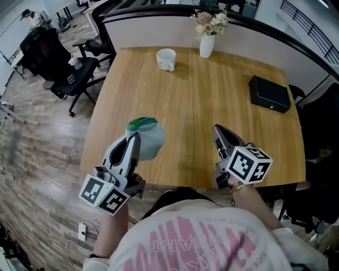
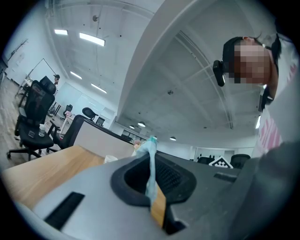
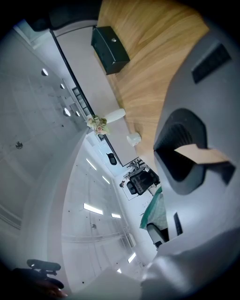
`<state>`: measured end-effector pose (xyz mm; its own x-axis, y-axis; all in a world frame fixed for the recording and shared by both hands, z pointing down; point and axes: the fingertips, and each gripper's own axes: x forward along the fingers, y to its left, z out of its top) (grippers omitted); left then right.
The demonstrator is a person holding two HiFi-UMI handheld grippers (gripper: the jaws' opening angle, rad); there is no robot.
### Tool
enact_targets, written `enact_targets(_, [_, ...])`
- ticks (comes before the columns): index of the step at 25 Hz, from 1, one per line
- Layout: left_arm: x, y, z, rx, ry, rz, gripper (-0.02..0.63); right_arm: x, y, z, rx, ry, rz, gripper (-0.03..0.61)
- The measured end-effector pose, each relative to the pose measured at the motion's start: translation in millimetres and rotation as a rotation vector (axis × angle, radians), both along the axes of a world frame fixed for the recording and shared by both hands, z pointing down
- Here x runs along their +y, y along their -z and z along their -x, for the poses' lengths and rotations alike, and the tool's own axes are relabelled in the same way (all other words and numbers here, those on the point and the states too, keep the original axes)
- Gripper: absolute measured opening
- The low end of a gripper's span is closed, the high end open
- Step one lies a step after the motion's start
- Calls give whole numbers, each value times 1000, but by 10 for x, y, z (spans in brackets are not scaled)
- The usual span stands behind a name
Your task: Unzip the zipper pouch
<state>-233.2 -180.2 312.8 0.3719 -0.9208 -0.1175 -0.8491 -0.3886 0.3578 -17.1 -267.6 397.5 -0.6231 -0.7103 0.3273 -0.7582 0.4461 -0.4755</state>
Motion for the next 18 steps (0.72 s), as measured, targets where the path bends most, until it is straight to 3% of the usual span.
enact_targets(18, [313, 306, -459, -46, -88, -82, 8, 263, 28, -199, -31, 32, 0, -3])
